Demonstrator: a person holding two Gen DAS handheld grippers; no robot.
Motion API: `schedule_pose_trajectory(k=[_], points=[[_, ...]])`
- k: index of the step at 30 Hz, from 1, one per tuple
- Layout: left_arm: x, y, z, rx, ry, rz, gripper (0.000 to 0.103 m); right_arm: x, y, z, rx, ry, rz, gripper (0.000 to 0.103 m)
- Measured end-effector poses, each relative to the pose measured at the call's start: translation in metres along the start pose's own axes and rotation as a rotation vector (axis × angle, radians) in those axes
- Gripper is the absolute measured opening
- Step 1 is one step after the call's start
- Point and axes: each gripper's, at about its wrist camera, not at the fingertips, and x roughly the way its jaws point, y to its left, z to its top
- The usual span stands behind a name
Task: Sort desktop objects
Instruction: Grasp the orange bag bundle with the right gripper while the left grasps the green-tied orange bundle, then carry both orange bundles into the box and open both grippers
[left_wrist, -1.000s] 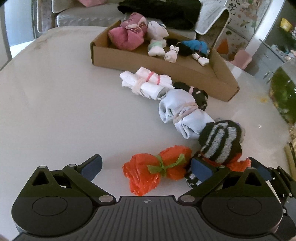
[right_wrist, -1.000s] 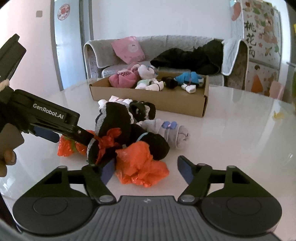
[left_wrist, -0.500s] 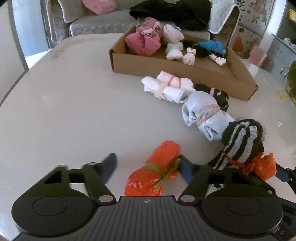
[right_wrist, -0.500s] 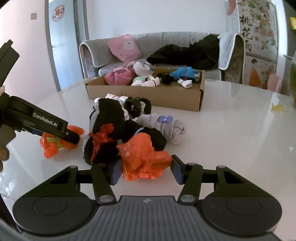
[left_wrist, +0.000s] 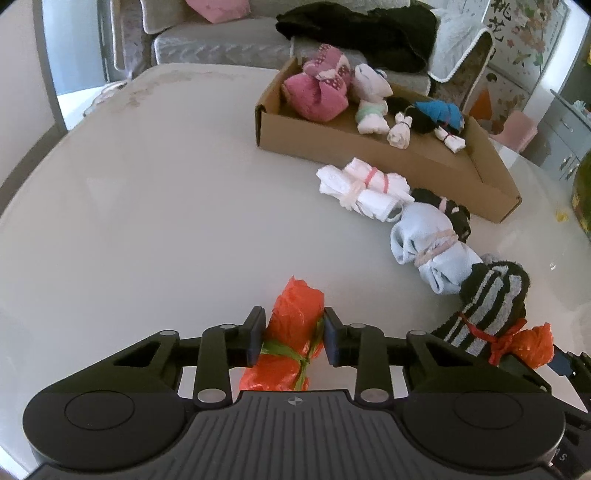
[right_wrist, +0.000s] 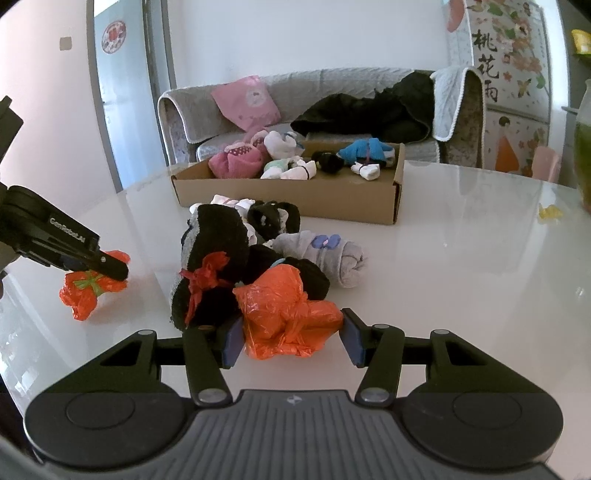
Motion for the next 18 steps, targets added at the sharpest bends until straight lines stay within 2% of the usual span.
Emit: schedule_pose_trajectory(k=[18], points=[[-0.03, 0.017, 0.025, -0.092, -0.007, -0.108, 0.038, -0.012, -0.01, 0.007, 0.027, -0.027, 0.002, 0.049]])
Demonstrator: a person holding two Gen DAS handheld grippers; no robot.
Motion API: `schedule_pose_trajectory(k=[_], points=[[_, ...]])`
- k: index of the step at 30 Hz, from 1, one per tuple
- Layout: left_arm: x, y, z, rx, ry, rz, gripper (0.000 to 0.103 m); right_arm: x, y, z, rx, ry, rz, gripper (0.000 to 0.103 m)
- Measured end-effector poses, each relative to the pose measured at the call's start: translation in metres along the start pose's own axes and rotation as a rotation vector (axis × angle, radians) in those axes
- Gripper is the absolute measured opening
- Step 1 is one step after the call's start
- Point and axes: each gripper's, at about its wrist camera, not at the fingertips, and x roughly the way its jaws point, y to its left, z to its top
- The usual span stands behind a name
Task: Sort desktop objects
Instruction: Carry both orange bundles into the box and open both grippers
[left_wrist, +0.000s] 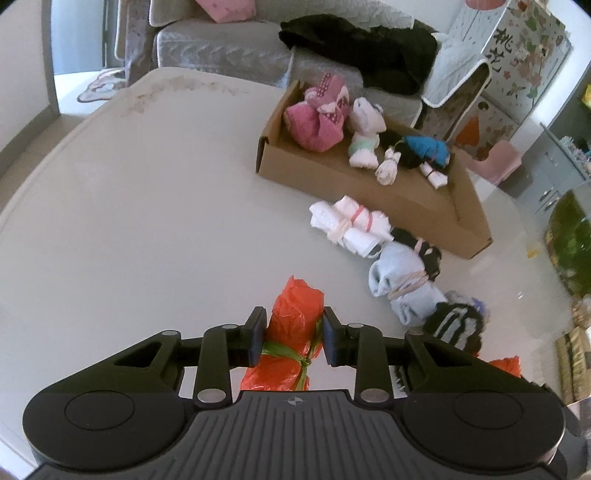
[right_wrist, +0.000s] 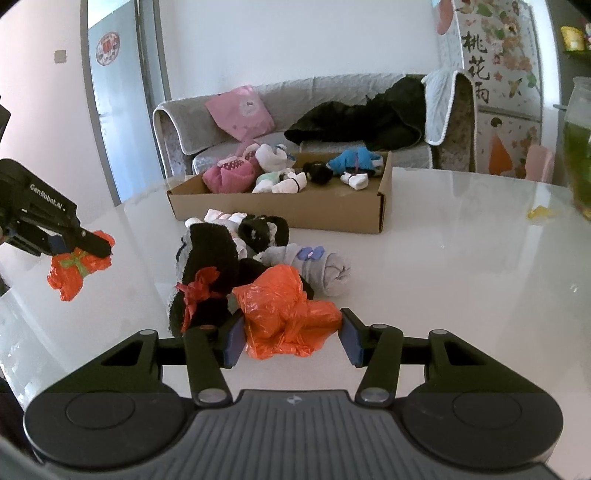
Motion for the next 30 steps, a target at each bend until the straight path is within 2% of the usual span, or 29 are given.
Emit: schedule_pose_trajectory(k=[4, 9, 13, 18, 26, 30], points=[[-0.007, -0.002, 0.014, -0.002, -0.014, -0.012, 0.038, -0.009, -0.004, 0.017, -0.019, -0.022, -0.013, 0.049], [-0.012, -0.017, 0.054, 0.019, -0.051, -0.037, 0.038, -0.009, -0.02, 0.068, -0.038, -0.082, -0.015, 0.048], [-0.013, -0.041, 0.101, 0.049, -0.091, -0.059, 0.038, 0.013, -0.034, 0.116, -0.061, -0.112, -0.023, 0.048], [0.004, -0.073, 0.155, 0.079, -0.098, -0.11, 0.038, 0.056, -0.049, 0.162, -0.04, -0.102, -0.009, 0.049], [0.044, -0.119, 0.213, 0.173, -0.095, -0.138, 0.038, 0.102, -0.062, 0.2, -0.05, -0.091, -0.007, 0.048], [0.07, -0.139, 0.222, 0.235, -0.091, -0.122, 0.038, 0.116, -0.063, 0.202, -0.057, -0.061, -0.016, 0.048]])
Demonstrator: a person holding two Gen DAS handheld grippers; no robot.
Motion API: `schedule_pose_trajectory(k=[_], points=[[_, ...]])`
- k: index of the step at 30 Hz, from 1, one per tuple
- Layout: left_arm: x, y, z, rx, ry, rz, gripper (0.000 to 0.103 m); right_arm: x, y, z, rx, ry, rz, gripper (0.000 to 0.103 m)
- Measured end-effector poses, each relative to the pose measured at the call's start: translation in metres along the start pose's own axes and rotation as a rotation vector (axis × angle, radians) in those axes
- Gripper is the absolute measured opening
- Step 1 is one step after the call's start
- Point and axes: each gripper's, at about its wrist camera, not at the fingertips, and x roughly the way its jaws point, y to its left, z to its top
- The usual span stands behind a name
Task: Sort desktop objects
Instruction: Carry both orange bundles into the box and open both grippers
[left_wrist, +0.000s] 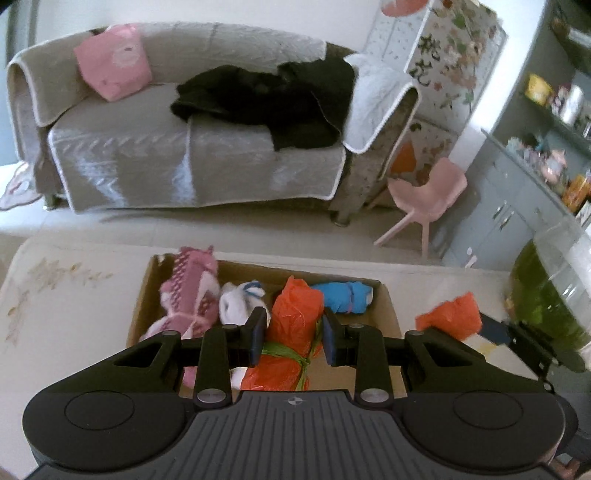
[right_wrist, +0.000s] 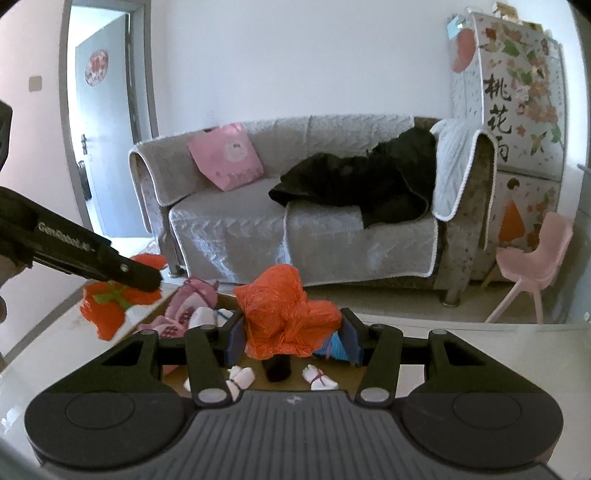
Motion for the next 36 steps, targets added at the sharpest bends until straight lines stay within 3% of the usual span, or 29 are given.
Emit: schedule_pose_trajectory(k=[5, 11, 26, 32, 35, 36], points=[[0.038, -0.014, -0.006, 0.093, 0.039, 0.048, 0.038, 0.021, 0.0, -0.005, -0.024, 0.075, -0.016, 0.048], [0.062, -0.009, -0.022, 0.12, 0.089, 0.059, 0.038, 0.035, 0.001, -0.01, -0.025, 0.137, -0.016, 0.049], [0.095, 0.02, -0.061, 0.156, 0.183, 0.129, 0.038, 0.076, 0.0, -0.021, -0.024, 0.274, -0.02, 0.049], [0.093, 0.029, -0.067, 0.16, 0.176, 0.123, 0.039, 0.092, 0.002, -0.033, -0.031, 0.322, -0.031, 0.049], [0.09, 0.033, -0.071, 0.162, 0.168, 0.101, 0.044, 0.096, 0.003, -0.038, -0.041, 0.335, -0.033, 0.049], [0.09, 0.035, -0.072, 0.16, 0.167, 0.093, 0.052, 0.096, 0.004, -0.038, -0.047, 0.332, -0.035, 0.049]])
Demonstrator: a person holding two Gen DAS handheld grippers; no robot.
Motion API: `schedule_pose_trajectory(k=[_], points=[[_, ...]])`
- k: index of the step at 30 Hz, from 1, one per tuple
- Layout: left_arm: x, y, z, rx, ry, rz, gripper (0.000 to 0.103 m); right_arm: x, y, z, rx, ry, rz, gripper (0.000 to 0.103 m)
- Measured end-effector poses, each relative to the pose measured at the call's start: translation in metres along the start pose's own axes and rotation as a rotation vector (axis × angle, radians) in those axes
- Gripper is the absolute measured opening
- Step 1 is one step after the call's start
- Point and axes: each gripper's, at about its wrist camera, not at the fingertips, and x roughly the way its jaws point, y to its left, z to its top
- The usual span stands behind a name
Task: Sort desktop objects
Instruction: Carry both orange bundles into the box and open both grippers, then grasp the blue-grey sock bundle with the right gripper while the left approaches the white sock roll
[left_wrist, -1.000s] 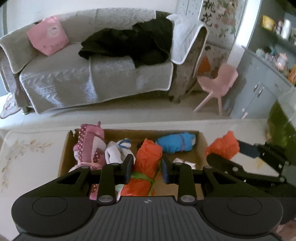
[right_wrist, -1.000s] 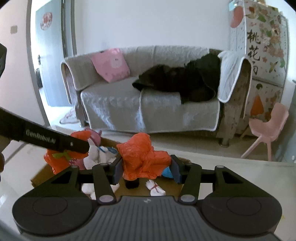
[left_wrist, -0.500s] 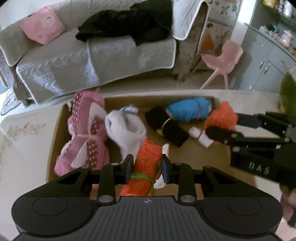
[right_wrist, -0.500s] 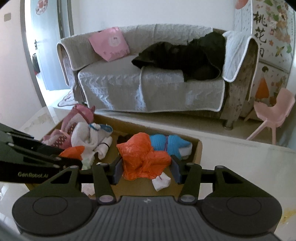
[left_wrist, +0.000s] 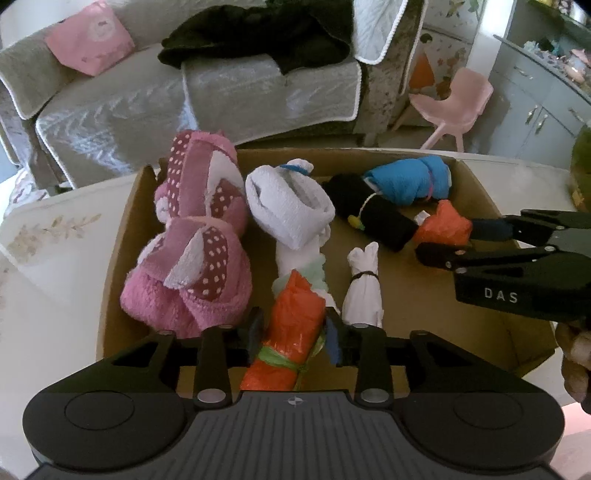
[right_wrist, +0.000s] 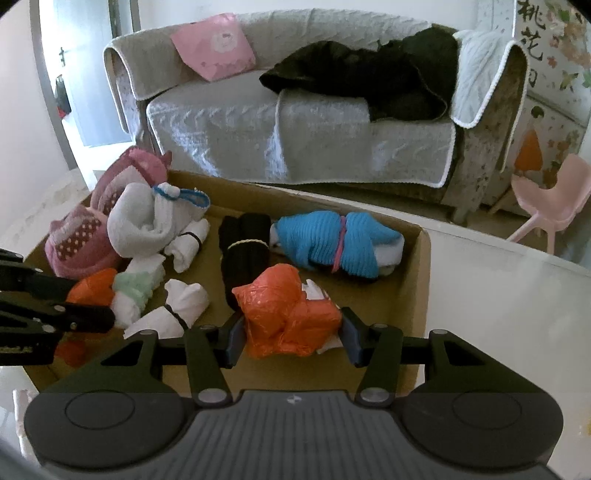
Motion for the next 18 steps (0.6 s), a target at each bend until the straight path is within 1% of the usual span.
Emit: schedule_pose_trajectory(k=[1, 2, 4, 5, 6, 9, 12, 15, 18], points=[[0.0, 0.002, -0.001, -0.003, 0.002, -0.012, 0.058, -0.001, 0.0, 0.0, 0.0, -0.002, -0.003, 0.05], [-0.001, 0.004, -0.001, -0.006, 0.003, -0.025, 0.07, -0.003, 0.0, 0.0, 0.004, -0.005, -0.002, 0.051], [-0.006, 0.005, -0.003, -0.008, -0.01, -0.039, 0.072, -0.008, -0.002, 0.002, 0.015, -0.015, 0.002, 0.052], [-0.01, 0.005, -0.004, -0.005, -0.019, -0.039, 0.077, -0.012, -0.003, 0.002, 0.018, -0.024, 0.006, 0.054], [-0.014, 0.005, -0.004, -0.005, -0.027, -0.043, 0.085, -0.017, -0.003, 0.001, 0.019, -0.038, 0.009, 0.057], [-0.033, 0.006, -0.007, 0.0, -0.064, -0.046, 0.087, -0.04, -0.006, -0.001, 0.025, -0.084, 0.01, 0.063], [-0.057, 0.01, -0.015, 0.005, -0.1, -0.05, 0.09, -0.069, -0.008, -0.011, 0.025, -0.126, 0.045, 0.068], [-0.074, 0.013, -0.034, -0.008, -0.114, -0.049, 0.091, -0.098, -0.009, -0.034, 0.048, -0.159, 0.08, 0.071], [-0.083, 0.012, -0.061, 0.017, -0.116, -0.029, 0.094, -0.121, -0.003, -0.07, 0.065, -0.171, 0.114, 0.074]])
